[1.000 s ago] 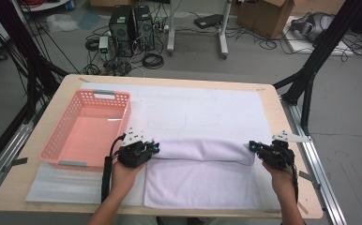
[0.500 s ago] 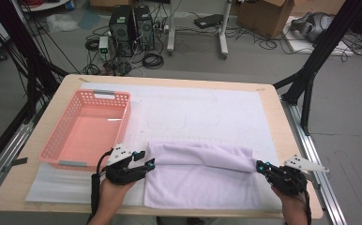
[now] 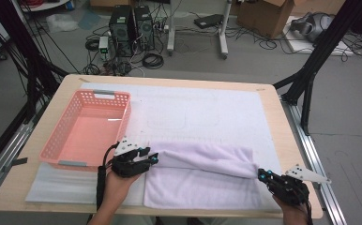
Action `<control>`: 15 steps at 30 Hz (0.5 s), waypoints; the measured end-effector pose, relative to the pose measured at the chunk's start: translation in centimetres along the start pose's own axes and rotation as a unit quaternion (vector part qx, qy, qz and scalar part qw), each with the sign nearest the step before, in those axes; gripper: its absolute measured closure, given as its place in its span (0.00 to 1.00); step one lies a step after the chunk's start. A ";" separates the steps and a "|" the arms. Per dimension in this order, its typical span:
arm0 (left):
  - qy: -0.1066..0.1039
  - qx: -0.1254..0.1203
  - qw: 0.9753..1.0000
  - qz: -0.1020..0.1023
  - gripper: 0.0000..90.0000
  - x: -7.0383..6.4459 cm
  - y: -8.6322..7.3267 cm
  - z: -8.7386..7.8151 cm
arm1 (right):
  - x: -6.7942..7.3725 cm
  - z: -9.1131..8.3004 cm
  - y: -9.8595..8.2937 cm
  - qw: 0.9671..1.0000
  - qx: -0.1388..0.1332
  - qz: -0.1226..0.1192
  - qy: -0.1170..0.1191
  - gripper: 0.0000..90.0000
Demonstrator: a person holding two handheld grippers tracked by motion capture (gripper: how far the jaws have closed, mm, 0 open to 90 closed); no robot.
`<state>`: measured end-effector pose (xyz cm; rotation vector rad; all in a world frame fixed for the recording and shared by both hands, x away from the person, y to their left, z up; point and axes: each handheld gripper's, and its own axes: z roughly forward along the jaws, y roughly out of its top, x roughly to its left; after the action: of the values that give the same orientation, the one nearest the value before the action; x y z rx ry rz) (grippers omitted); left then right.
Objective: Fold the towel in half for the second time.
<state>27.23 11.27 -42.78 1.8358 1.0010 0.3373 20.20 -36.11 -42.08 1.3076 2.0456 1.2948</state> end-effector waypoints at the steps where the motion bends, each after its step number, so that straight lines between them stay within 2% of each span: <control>1: 0.000 0.000 1.000 0.004 0.87 -0.3 -0.2 0.0 | 0.0 -0.1 -0.1 1.000 0.000 0.002 0.001 0.97; 4: -0.001 -0.006 1.000 0.016 0.91 -0.9 -0.6 -0.5 | 0.1 -0.4 -0.2 1.000 -0.001 0.003 0.002 0.97; 7: -0.006 -0.014 1.000 0.015 0.91 -1.1 -0.9 -1.5 | 0.0 -0.8 -0.4 1.000 -0.002 0.003 0.002 0.97; 15: -0.035 -0.017 0.999 0.034 0.91 -2.2 -3.1 -4.3 | 0.6 -2.5 -1.0 1.000 0.000 0.005 0.004 0.97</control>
<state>21.71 12.82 -42.87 1.8415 0.8805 0.3276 17.59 -36.95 -41.60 1.3170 2.0466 1.3054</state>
